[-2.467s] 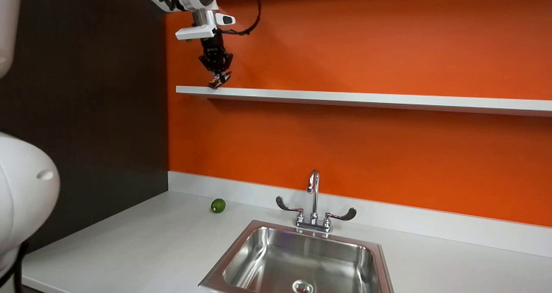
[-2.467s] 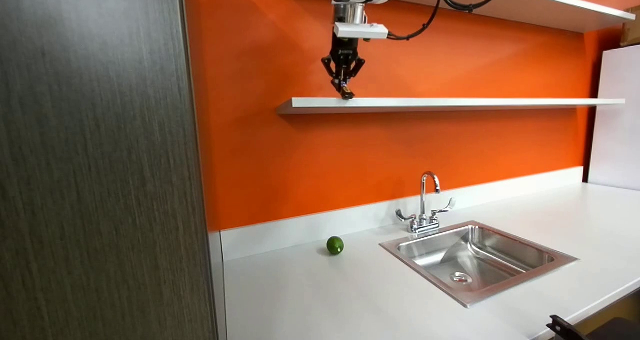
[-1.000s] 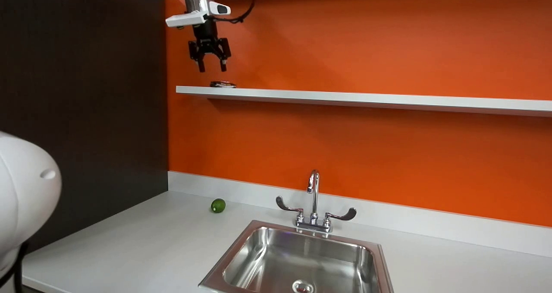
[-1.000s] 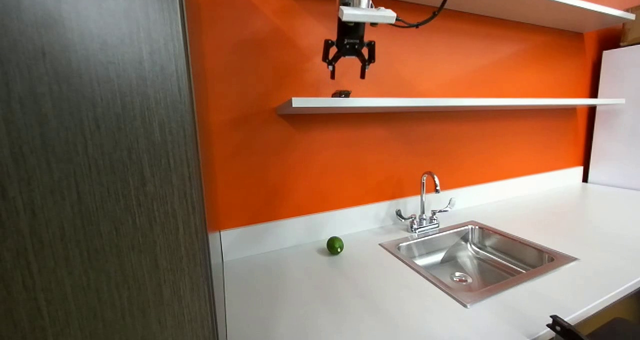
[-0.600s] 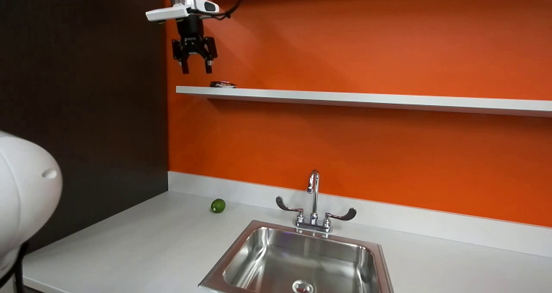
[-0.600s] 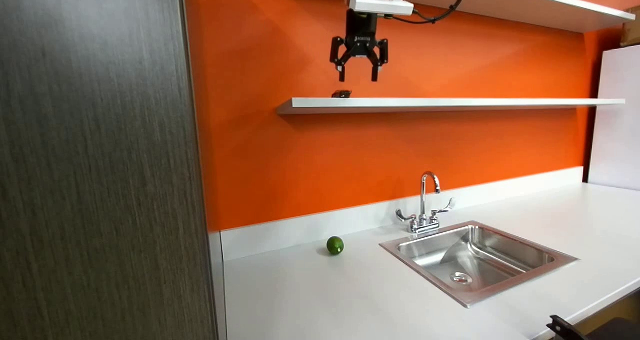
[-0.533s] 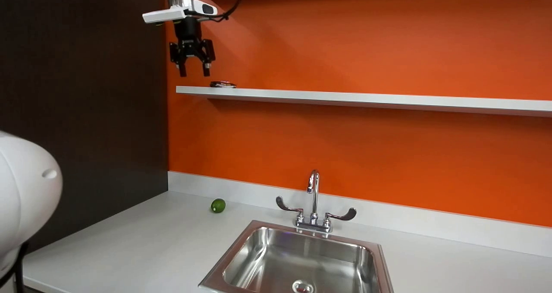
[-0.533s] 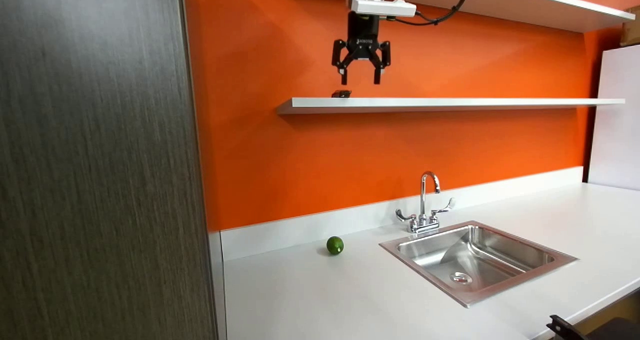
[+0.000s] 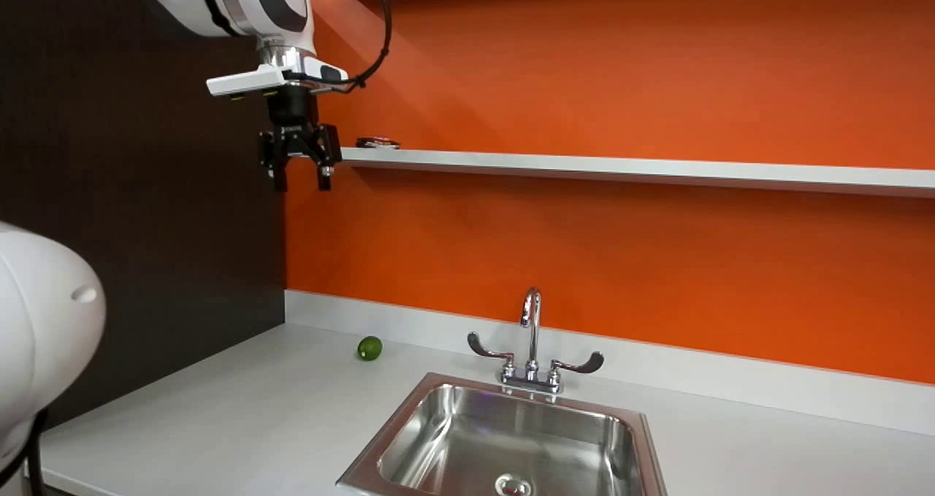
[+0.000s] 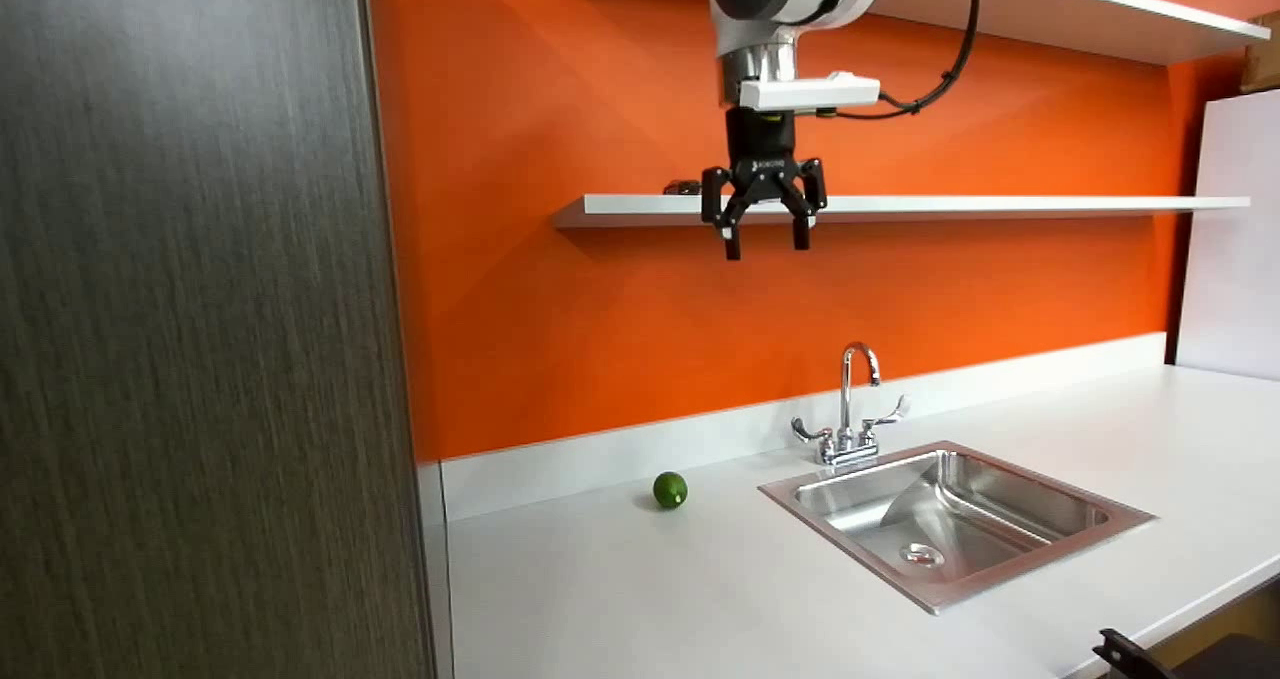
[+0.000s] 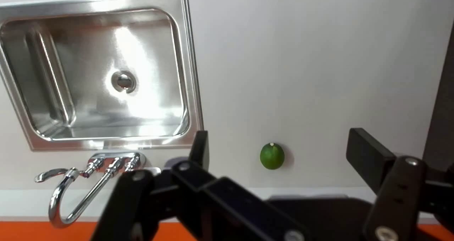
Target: Put the brown packet on the bottom shelf.
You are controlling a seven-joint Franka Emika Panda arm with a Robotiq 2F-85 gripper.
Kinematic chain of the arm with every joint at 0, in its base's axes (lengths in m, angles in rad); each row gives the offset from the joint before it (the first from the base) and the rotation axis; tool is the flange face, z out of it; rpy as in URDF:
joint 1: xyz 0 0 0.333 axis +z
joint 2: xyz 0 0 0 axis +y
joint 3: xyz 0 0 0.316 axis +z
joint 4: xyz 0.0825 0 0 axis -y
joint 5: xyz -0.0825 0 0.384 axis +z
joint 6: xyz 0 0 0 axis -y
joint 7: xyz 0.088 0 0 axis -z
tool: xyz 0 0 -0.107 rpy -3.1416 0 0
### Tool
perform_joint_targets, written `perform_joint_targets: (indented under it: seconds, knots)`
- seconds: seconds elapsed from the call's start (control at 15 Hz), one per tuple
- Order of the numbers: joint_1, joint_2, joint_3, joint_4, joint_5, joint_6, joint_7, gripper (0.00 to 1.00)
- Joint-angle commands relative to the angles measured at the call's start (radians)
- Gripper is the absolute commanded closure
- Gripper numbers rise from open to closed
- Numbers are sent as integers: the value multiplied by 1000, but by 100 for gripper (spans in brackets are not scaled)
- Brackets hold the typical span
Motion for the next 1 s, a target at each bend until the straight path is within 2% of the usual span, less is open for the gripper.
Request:
perform_joint_targets:
  seconds: [0.0, 0.47, 0.53, 0.93]
  knots:
    - [-6, -95, 5, -179, 27, 87, -15, 0]
    - [-16, -152, -10, -369, 55, 144, -35, 0]
    - [-15, -106, 7, -310, 40, 120, -13, 0]
    - [-18, -124, 1, -348, 43, 127, -14, 0]
